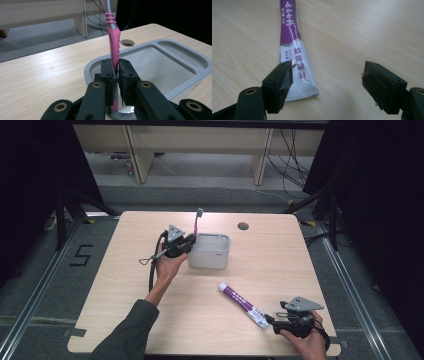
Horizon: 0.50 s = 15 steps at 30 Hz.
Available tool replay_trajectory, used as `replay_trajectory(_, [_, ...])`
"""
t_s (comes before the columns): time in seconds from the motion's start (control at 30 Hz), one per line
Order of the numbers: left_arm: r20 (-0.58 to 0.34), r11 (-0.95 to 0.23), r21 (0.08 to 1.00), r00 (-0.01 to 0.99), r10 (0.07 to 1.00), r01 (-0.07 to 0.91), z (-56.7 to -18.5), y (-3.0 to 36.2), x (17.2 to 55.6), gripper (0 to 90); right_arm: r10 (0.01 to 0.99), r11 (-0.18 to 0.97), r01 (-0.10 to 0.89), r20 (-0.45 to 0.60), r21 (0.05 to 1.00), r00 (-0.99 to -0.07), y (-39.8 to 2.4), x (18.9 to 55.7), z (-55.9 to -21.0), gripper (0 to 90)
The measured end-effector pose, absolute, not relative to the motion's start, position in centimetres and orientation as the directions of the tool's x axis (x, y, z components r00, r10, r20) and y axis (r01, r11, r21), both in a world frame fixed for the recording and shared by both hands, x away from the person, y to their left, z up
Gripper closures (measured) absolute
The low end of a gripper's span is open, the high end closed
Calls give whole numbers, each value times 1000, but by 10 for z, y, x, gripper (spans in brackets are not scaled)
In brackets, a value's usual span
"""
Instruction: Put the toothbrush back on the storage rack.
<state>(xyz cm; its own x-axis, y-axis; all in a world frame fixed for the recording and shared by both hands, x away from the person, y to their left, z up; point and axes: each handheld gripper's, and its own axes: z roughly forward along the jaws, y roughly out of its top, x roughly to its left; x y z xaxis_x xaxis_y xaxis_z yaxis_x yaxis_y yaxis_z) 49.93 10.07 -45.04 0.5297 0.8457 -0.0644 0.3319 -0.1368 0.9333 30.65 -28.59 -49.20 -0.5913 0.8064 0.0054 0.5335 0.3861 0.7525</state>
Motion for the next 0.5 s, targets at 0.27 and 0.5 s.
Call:
replay_trajectory(0.27, [-74, -128, 931, 521, 850, 341, -447, 102, 497, 809, 796, 398, 518, -4, 757, -606, -286, 308, -493, 254])
replay_trajectory(0.5, [-70, -120, 933, 499, 864, 339, -444, 105, 496, 721, 804, 395, 527, -6, 752, -595, -286, 307, -492, 254])
